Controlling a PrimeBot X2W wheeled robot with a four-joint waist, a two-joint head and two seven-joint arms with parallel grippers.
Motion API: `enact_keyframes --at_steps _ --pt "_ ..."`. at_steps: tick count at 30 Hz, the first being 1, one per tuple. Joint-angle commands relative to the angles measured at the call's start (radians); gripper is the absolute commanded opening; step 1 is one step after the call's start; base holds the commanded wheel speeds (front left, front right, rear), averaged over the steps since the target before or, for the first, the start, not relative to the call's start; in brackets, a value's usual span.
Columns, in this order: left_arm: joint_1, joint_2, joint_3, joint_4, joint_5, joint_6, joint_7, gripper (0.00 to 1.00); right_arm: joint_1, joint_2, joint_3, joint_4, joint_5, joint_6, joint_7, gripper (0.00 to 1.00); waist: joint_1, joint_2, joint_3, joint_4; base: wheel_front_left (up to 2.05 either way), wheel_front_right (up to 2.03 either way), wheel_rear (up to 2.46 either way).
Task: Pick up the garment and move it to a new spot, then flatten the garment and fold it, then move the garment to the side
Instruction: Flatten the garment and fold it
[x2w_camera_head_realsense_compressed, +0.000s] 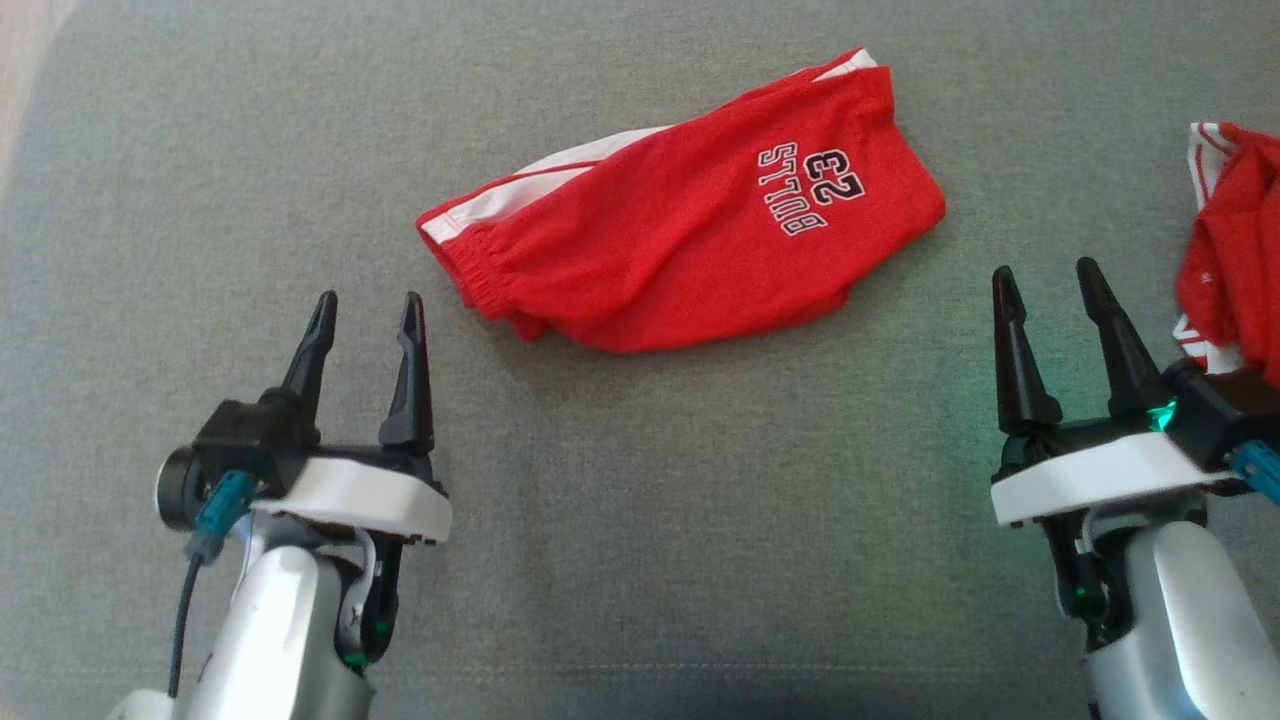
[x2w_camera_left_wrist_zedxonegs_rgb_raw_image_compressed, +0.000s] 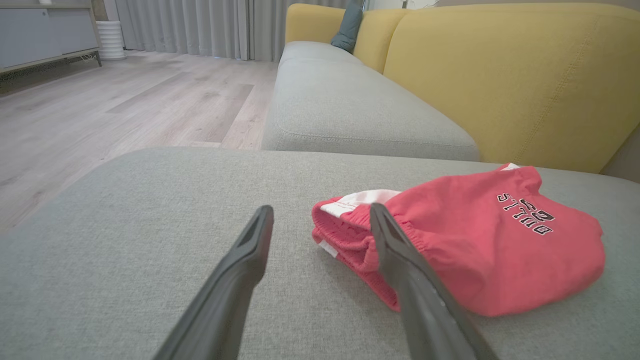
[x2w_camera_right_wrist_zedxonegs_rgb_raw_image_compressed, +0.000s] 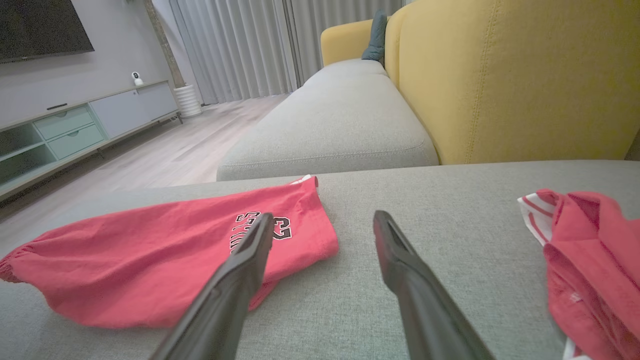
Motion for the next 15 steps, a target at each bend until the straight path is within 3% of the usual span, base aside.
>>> enact_keyframes --at_steps 1,7,15 --pt "-0.029 0.007 0.040 -0.041 0.017 -0.007 -0.005 1.00 -0.008 -0.002 0.015 -0.035 -0.007 -0.001 0.007 1.00 0.0001 -0.0001 0.007 0.004 0.00 0.00 0.00" --pt "-0.070 0.000 0.033 -0.065 0.031 -0.014 -0.005 1.00 -0.103 -0.041 0.025 0.022 0.002 -0.001 0.045 1.00 0.0001 -0.0001 0.060 0.035 0.00 0.00 0.00" --pt "-0.137 -0.007 0.005 -0.084 0.038 -0.024 -0.005 1.00 -0.301 -0.103 0.067 0.247 0.028 -0.001 0.117 1.00 0.0001 -0.0001 0.123 0.099 0.00 0.00 0.00"
